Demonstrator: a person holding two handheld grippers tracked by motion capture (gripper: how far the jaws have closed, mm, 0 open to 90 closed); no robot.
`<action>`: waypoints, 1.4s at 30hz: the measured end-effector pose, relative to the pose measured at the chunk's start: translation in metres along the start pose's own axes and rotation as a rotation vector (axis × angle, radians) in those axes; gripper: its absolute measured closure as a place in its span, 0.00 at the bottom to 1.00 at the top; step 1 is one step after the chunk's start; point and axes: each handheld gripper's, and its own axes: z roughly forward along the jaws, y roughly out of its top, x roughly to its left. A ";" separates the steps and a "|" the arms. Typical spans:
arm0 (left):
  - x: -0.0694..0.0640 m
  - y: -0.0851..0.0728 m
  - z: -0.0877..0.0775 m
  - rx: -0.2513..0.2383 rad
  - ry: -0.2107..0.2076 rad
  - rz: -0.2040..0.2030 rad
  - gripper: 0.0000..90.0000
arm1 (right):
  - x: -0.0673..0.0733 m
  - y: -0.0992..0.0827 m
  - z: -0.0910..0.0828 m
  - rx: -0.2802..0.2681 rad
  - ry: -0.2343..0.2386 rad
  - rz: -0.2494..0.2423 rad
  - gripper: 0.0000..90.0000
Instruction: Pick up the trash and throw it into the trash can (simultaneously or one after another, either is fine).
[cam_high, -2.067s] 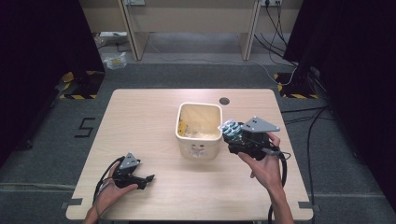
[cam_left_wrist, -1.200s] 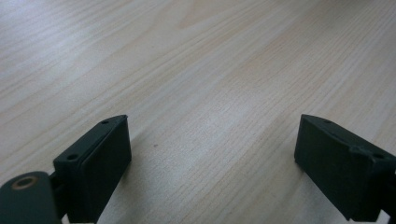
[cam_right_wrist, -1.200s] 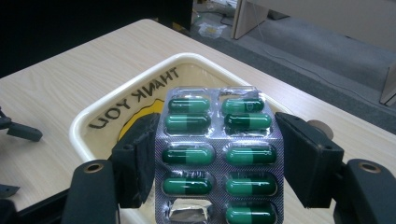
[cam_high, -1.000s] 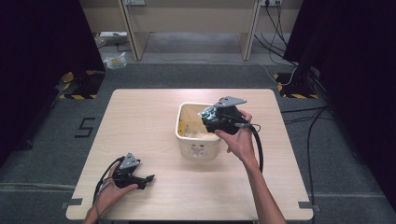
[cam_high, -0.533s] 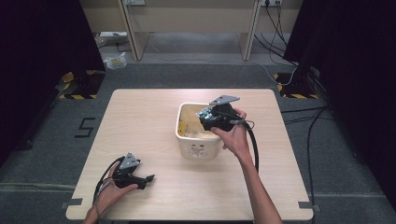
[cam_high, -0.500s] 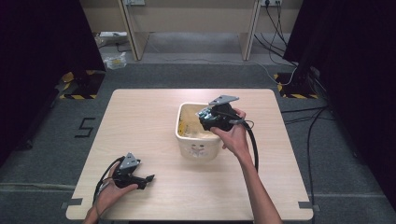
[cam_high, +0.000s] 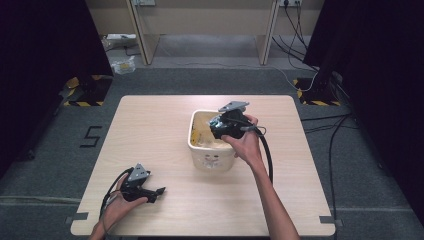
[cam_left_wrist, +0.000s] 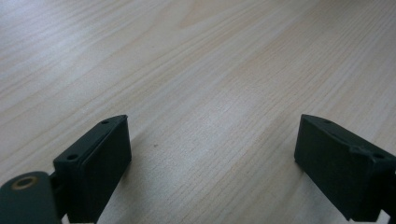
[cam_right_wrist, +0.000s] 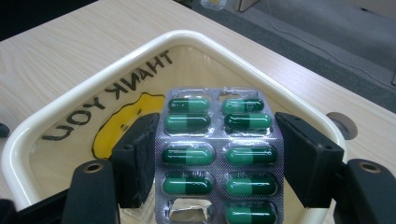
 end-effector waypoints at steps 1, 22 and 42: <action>0.000 0.000 0.000 0.000 0.000 0.000 0.11 | 0.001 0.000 0.001 0.003 0.000 0.006 0.38; 0.000 0.000 0.000 0.001 0.000 0.000 0.11 | 0.007 -0.003 0.014 0.049 0.060 -0.002 0.31; 0.000 0.000 0.000 0.000 0.000 0.000 0.11 | -0.003 -0.004 -0.013 -0.014 0.035 0.019 0.29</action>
